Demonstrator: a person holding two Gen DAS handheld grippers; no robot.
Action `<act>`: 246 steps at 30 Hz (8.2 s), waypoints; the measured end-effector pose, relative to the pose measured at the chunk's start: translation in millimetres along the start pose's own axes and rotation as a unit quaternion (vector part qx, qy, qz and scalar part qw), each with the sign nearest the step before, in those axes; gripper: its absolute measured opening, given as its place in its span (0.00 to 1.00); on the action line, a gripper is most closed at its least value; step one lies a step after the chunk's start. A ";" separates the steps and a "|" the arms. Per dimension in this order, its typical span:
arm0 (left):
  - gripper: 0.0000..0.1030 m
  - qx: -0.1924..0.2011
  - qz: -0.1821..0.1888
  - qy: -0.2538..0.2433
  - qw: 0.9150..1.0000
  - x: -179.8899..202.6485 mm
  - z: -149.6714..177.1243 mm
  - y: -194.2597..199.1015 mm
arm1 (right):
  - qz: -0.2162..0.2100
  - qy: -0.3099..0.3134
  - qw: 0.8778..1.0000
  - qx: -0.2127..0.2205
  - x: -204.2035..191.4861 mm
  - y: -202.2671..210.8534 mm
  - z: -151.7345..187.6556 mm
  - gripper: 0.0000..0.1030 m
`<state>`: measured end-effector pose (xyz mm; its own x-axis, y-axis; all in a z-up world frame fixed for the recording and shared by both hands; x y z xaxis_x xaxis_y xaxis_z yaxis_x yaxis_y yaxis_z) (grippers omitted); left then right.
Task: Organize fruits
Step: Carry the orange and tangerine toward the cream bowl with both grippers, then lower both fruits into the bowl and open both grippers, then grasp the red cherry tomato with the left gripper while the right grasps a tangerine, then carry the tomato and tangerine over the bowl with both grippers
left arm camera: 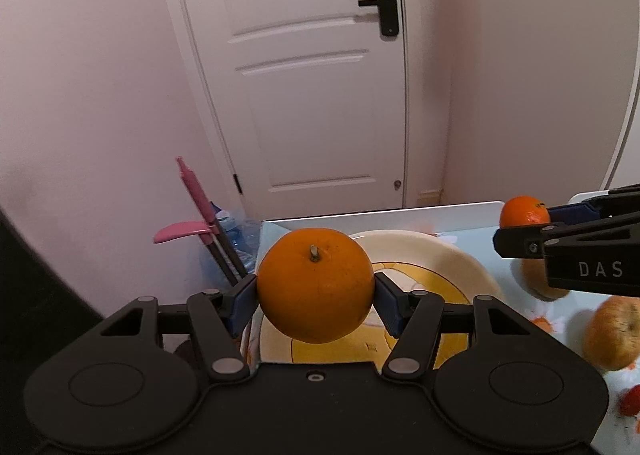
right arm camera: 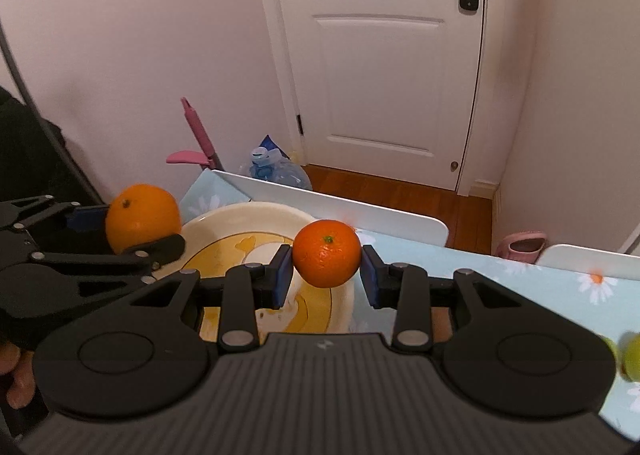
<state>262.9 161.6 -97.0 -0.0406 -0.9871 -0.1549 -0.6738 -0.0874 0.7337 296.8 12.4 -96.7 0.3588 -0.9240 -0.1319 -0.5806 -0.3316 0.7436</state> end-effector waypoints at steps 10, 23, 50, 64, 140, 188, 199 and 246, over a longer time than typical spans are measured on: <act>0.63 -0.018 0.029 -0.039 0.999 9.0 -2.5 -59.0 | 0.018 -0.028 0.999 -0.017 1.4 -34.5 -1.9 0.50; 0.64 -0.028 0.035 -0.051 0.998 26.5 1.5 -82.7 | 0.028 -0.043 0.998 -0.027 19.6 -36.6 3.5 0.50; 0.98 -0.054 0.024 0.059 0.997 -18.1 34.8 -14.4 | -0.019 0.073 0.996 -0.052 -16.1 -59.4 -0.1 0.50; 0.98 -0.061 0.021 0.064 0.996 -24.1 45.9 -14.1 | -0.010 0.135 0.990 -0.050 -41.4 -86.2 9.3 0.73; 0.79 -0.032 0.063 0.019 0.997 244.4 126.9 71.6 | 0.054 0.014 0.998 0.008 232.1 135.5 191.2 1.00; 0.35 -0.009 0.054 0.012 0.998 238.4 106.1 96.1 | 0.078 -0.019 0.997 -0.019 245.2 150.0 194.7 0.52; 0.35 0.002 0.024 0.044 0.999 171.1 94.3 125.1 | 0.037 0.007 0.999 0.000 176.3 164.5 149.0 0.52; 0.35 -0.050 0.015 -0.057 0.997 -3.1 32.6 -54.8 | 0.027 -0.032 0.999 -0.032 -5.3 -16.3 31.0 0.52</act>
<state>275.9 173.8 -158.3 -0.1465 -0.9685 -0.2015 -0.5942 -0.0767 0.8007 281.8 16.8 -128.4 0.2789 -0.9514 -0.1304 -0.5490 -0.2693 0.7912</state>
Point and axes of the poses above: each gripper's, at about its wrist camera, not at the fingertips, and y roughly against the way its jaws point, x to its right, z to its underside, the point moved 6 cm from there along -y, roughly the way its jaws point, and after that the axes turned 6 degrees about -x, right-handed, at the moved point
